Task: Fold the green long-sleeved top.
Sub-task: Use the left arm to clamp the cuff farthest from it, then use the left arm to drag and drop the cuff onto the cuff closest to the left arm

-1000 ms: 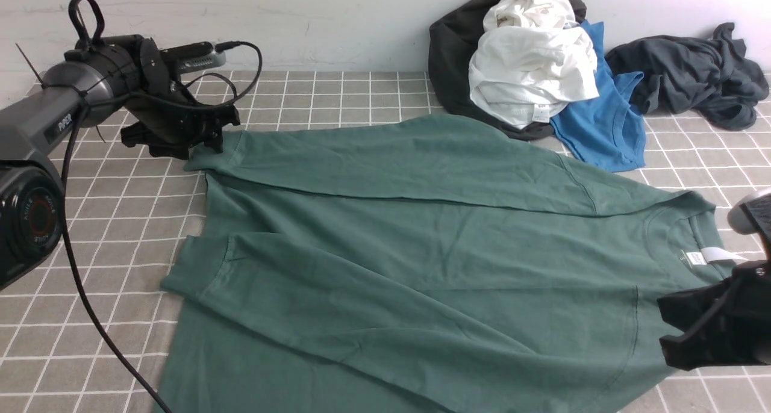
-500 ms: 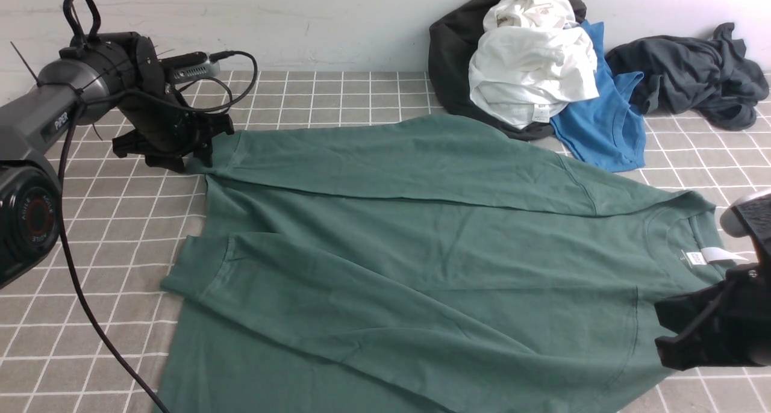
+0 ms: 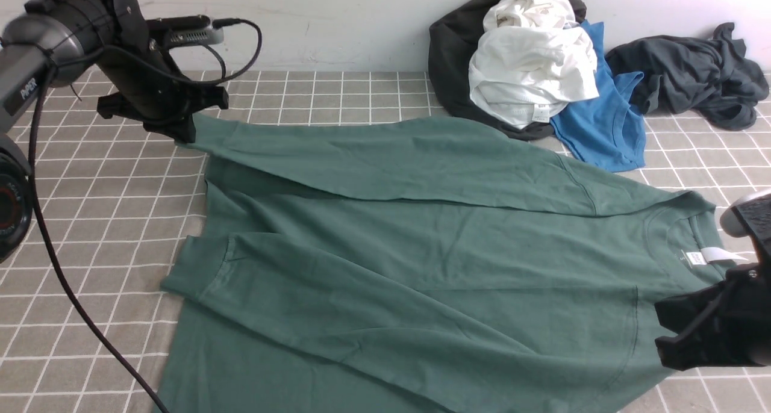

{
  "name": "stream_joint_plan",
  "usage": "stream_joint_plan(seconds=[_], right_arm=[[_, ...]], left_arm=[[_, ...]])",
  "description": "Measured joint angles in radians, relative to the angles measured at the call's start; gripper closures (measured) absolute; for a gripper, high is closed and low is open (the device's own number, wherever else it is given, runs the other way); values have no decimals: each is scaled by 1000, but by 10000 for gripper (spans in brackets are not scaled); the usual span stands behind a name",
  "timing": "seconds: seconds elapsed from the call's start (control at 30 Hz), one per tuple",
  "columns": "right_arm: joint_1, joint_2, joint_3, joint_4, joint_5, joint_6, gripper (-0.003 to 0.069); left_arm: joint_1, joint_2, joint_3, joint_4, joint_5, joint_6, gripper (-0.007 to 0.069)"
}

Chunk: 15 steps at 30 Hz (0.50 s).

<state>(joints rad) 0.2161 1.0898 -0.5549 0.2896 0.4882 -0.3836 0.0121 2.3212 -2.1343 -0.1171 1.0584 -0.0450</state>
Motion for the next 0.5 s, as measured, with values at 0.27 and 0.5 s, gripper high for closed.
stream_joint_plan(seconds=[0.27,0.5], right_arm=[[0,0,0,0,8,-6,669],[0,0,-1,0,30,-9,669]], left_arm=[[-5,-84,52,-61,164,189,631],[-8,-361,327,-67,168,191,631]])
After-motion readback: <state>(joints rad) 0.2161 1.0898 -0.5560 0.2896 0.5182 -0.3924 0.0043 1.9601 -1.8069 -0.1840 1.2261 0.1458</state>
